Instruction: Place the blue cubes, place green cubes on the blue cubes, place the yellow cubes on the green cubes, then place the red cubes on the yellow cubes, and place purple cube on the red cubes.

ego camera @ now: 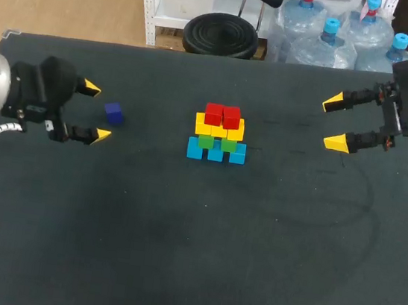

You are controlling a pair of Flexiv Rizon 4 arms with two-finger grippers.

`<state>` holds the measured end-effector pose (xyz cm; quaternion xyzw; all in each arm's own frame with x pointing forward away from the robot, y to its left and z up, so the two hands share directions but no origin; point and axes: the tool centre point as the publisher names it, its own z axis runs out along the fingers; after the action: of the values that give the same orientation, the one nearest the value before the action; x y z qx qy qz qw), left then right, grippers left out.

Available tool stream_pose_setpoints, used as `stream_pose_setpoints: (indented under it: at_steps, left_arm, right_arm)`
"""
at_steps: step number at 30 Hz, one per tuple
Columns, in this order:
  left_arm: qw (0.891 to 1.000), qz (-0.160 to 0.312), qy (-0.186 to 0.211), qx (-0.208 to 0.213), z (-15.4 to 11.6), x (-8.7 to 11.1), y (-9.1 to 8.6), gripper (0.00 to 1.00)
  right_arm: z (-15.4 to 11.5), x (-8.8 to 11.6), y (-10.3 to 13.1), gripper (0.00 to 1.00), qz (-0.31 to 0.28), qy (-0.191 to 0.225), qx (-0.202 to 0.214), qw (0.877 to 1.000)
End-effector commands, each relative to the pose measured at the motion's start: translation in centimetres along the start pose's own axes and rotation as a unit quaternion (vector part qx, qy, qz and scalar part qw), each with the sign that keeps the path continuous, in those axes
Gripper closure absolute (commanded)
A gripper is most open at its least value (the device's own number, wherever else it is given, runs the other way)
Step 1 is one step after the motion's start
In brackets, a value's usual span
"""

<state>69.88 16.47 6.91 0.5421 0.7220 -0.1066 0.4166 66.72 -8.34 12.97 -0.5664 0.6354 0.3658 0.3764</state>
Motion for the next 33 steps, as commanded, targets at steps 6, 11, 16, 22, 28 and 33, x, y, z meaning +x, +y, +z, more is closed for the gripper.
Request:
stream_pose_setpoints:
  at_steps: [6,11,16,22,28,33]
  left_arm:
    - [1.0,-0.008,-0.009,-0.012,0.4,1.6,1.0,0.0]
    - [1.0,-0.011,-0.012,-0.013,0.5,2.0,1.3,0.0]
    - [1.0,-0.018,-0.015,-0.009,1.0,2.5,1.6,0.0]
    - [1.0,-0.02,-0.016,0.001,2.1,3.0,1.6,0.0]
    - [0.999,-0.029,-0.014,-0.007,3.3,3.6,2.6,0.0]
    - [0.999,-0.043,-0.009,-0.016,4.3,4.2,3.7,0.0]
  right_arm:
    - [0.0,0.0,0.0,0.0,-0.001,0.0,0.0,1.0]
    - [0.0,0.0,0.0,0.0,-0.001,0.0,0.0,1.0]
    - [0.0,0.0,0.0,0.0,-0.001,0.0,0.0,1.0]
    - [0.0,0.0,0.0,0.0,-0.001,0.0,0.0,1.0]
    - [0.0,0.0,0.0,0.0,-0.001,0.0,0.0,1.0]
    - [0.0,0.0,0.0,0.0,-0.001,0.0,0.0,1.0]
